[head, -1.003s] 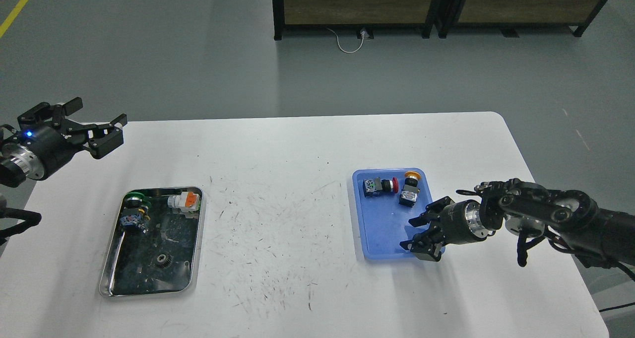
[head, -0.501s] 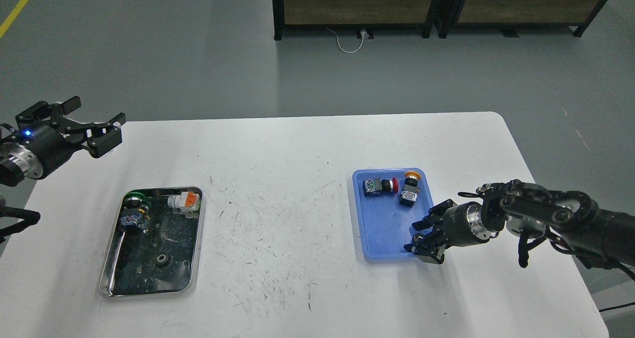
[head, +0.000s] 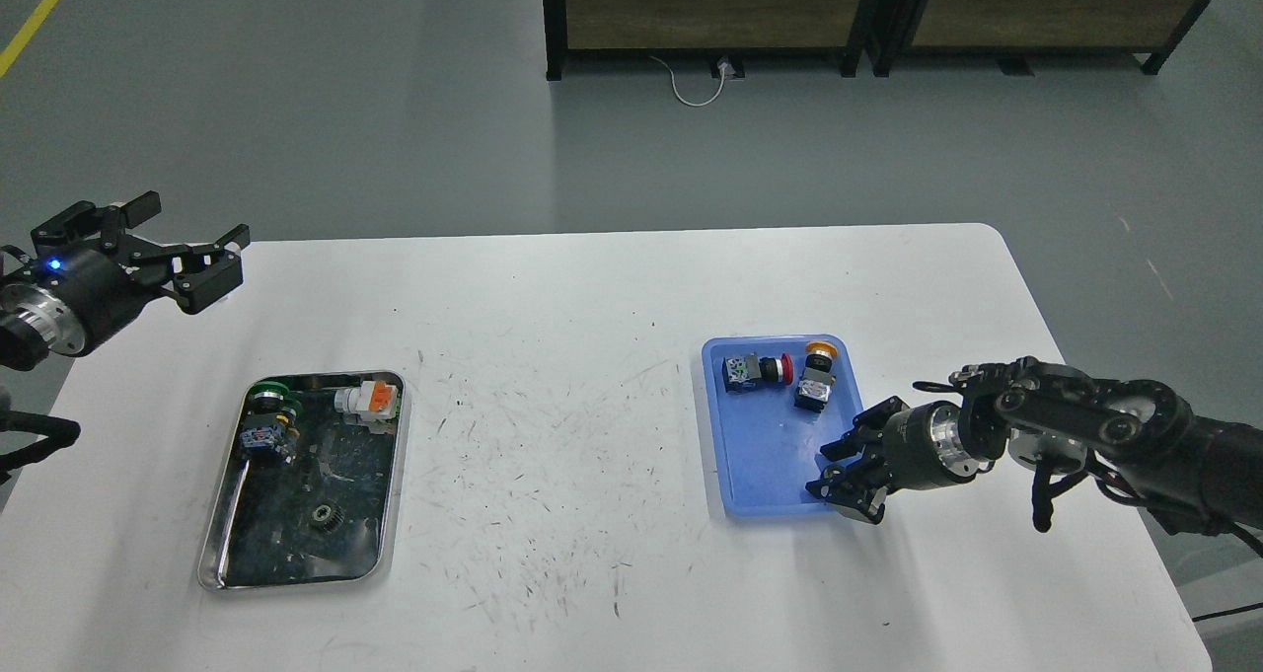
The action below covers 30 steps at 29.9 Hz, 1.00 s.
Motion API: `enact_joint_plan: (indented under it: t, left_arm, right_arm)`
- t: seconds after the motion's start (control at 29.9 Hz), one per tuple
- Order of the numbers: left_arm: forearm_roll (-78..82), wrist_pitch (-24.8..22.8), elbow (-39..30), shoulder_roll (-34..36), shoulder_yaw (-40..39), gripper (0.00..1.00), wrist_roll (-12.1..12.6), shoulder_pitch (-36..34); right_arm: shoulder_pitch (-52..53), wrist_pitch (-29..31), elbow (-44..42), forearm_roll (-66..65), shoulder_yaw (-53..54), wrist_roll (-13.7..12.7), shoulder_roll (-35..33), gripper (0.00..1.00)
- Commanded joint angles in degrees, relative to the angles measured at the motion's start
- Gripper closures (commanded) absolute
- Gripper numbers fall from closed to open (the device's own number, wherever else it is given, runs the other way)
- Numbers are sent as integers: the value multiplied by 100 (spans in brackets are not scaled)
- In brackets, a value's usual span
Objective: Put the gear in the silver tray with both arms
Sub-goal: 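Close the right gripper on the gear and lift it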
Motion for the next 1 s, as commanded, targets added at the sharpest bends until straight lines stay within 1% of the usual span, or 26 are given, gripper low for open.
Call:
enact_joint_plan:
  t: [0.0,0.23,0.43,0.53,0.64,0.7,0.87,0.97]
  left_arm:
    - [0,0,8,0,0,3,0,0]
    - [0,9,8,0,0,3,0,0]
    - [0,9,8,0,0,3,0,-9]
    - [0,9,8,-9,0,3,9,-17]
    - [0,9,8,-18,0,3,9,-26]
    - [0,17,-1,-35,0,3,9,-26]
    - [8,52,17,-62,9,3,18,-17]
    - [0,79,34,-79,9,3,61,-26]
  right_arm:
    - [0,56,2,1,8,1,2,64]
    - [9,153,2,10,34,10,-15,76]
    - [105,188,2,80,174,71,-103,77]
    - [246,267,2,98,516,80,-191,77]
    - [465,372,11,133,640,89,-104,77]
    - [632,381,20,168,614,89,72,77]
    - [817,338,-50,186,509,80,1090,77]
    - [922,338,-418,186,237,80,1776,77]
